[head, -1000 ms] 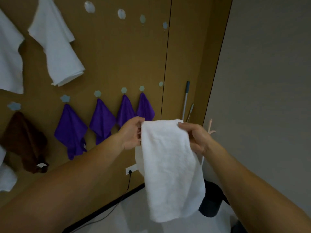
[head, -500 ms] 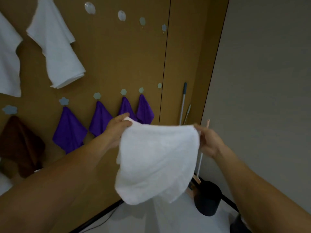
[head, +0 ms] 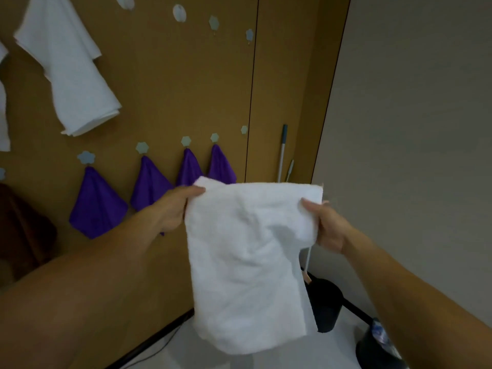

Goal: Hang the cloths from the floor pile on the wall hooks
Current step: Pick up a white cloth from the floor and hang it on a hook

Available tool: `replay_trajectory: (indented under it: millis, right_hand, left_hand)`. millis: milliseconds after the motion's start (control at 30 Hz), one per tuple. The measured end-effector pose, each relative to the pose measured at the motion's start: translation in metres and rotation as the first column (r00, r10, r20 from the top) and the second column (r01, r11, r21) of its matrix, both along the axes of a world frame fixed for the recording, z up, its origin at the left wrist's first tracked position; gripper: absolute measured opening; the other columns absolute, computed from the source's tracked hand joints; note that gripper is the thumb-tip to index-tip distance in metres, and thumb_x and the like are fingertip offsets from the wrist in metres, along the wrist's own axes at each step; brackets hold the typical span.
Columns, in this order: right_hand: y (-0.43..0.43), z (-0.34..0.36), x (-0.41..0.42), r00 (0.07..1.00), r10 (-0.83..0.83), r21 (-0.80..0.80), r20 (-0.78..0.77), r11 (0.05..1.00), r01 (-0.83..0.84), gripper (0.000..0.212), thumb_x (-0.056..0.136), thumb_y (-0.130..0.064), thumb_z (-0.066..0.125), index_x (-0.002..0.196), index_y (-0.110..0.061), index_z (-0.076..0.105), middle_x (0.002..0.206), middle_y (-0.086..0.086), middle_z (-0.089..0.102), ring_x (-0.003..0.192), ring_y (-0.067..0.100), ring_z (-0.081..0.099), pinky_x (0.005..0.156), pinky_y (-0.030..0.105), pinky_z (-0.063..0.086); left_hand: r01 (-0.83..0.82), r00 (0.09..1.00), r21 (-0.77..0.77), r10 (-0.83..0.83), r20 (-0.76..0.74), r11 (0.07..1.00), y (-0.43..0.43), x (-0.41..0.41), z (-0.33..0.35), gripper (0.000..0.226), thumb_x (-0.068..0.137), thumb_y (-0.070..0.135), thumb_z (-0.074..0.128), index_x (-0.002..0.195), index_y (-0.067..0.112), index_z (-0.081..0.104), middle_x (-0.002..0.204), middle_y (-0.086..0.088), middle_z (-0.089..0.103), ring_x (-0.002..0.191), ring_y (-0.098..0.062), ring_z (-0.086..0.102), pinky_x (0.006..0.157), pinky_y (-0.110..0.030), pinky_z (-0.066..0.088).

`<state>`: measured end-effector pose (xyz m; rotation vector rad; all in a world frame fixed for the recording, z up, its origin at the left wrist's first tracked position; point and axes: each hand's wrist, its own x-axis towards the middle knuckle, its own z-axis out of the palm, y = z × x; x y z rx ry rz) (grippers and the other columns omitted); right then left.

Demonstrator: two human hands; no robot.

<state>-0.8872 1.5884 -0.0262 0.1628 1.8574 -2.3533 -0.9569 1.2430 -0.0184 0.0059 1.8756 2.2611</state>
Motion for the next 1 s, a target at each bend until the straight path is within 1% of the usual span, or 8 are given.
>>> replay_trajectory:
  millis: [133,200,300,400,500,667,867,1000]
  right_hand:
    - [0.002,0.007,-0.008,0.983,-0.161,0.111,0.085,0.982,0.152,0.024,0.090,-0.019,0.065,0.106,-0.001,0.065,0.091,0.012,0.073,0.081,0.028,0.070,0.070,0.041,0.055]
    - [0.010,0.018,-0.013,0.967,-0.247,0.082,0.064,0.967,0.241,0.017,0.093,-0.020,0.062,0.097,-0.004,0.066,0.086,0.010,0.071,0.078,0.024,0.067,0.066,0.038,0.053]
    - [0.016,0.019,-0.015,0.959,-0.284,-0.004,0.013,0.959,0.284,0.018,0.096,-0.016,0.056,0.105,-0.003,0.064,0.099,0.010,0.071,0.088,0.023,0.068,0.072,0.035,0.054]
    - [0.015,0.012,-0.015,0.933,-0.360,0.043,-0.013,0.932,0.360,0.034,0.097,-0.014,0.055,0.126,0.003,0.053,0.119,0.014,0.064,0.105,0.028,0.064,0.084,0.040,0.052]
    - [0.018,0.014,-0.020,0.882,-0.470,0.098,-0.038,0.877,0.471,0.033,0.097,-0.014,0.056,0.124,0.004,0.053,0.110,0.009,0.063,0.095,0.024,0.062,0.079,0.036,0.052]
    - [0.017,0.023,-0.030,0.883,-0.466,0.246,-0.059,0.850,0.466,0.034,0.096,-0.021,0.058,0.123,-0.001,0.054,0.114,0.011,0.059,0.103,0.030,0.059,0.092,0.045,0.050]
    - [0.013,0.024,-0.040,0.874,-0.447,0.444,-0.194,0.754,0.484,0.024,0.095,-0.025,0.058,0.102,-0.002,0.058,0.103,0.010,0.050,0.068,0.018,0.049,0.059,0.028,0.042]
    - [0.009,0.022,-0.044,0.889,-0.415,0.565,-0.194,0.693,0.447,0.033,0.095,-0.024,0.059,0.111,0.005,0.060,0.103,0.016,0.059,0.088,0.028,0.057,0.077,0.037,0.048]
  left_hand:
    - [0.066,0.982,-0.262,-0.015,0.191,0.963,0.011,0.010,-0.025,0.027,0.086,0.000,0.055,0.111,-0.008,0.059,0.106,-0.024,0.062,0.085,-0.030,0.065,0.080,-0.040,0.052]
    - [0.019,0.991,-0.126,-0.002,0.135,0.992,0.007,0.002,-0.008,0.018,0.089,0.007,0.053,0.104,-0.001,0.058,0.095,-0.020,0.060,0.078,-0.026,0.062,0.077,-0.038,0.051]
    - [0.033,0.996,0.097,-0.041,0.079,0.995,-0.002,-0.006,0.011,0.025,0.088,0.014,0.055,0.108,0.000,0.061,0.107,-0.017,0.065,0.098,-0.029,0.062,0.097,-0.041,0.046]
    - [0.158,0.977,-0.181,-0.127,0.168,0.971,-0.012,0.001,0.002,0.037,0.087,0.008,0.051,0.121,-0.002,0.058,0.118,-0.020,0.065,0.109,-0.034,0.061,0.098,-0.047,0.046]
    - [0.145,0.981,-0.431,-0.074,0.178,0.890,-0.026,0.003,0.003,0.033,0.087,0.007,0.057,0.119,-0.002,0.058,0.106,-0.016,0.064,0.089,-0.026,0.062,0.076,-0.036,0.049]
    - [-0.072,0.995,-0.324,0.090,0.041,0.943,-0.031,-0.005,0.016,0.019,0.089,0.009,0.061,0.107,0.006,0.063,0.105,-0.013,0.063,0.085,-0.021,0.060,0.069,-0.034,0.050]
    - [-0.262,0.965,-0.278,0.249,-0.083,0.924,-0.029,-0.009,0.012,0.020,0.094,0.009,0.056,0.112,0.008,0.063,0.116,-0.013,0.062,0.089,-0.021,0.060,0.065,-0.033,0.050]
    - [-0.364,0.931,-0.220,0.343,-0.129,0.905,-0.035,-0.012,0.016,0.023,0.092,0.009,0.059,0.114,0.001,0.064,0.121,-0.019,0.061,0.103,-0.030,0.058,0.081,-0.040,0.052]
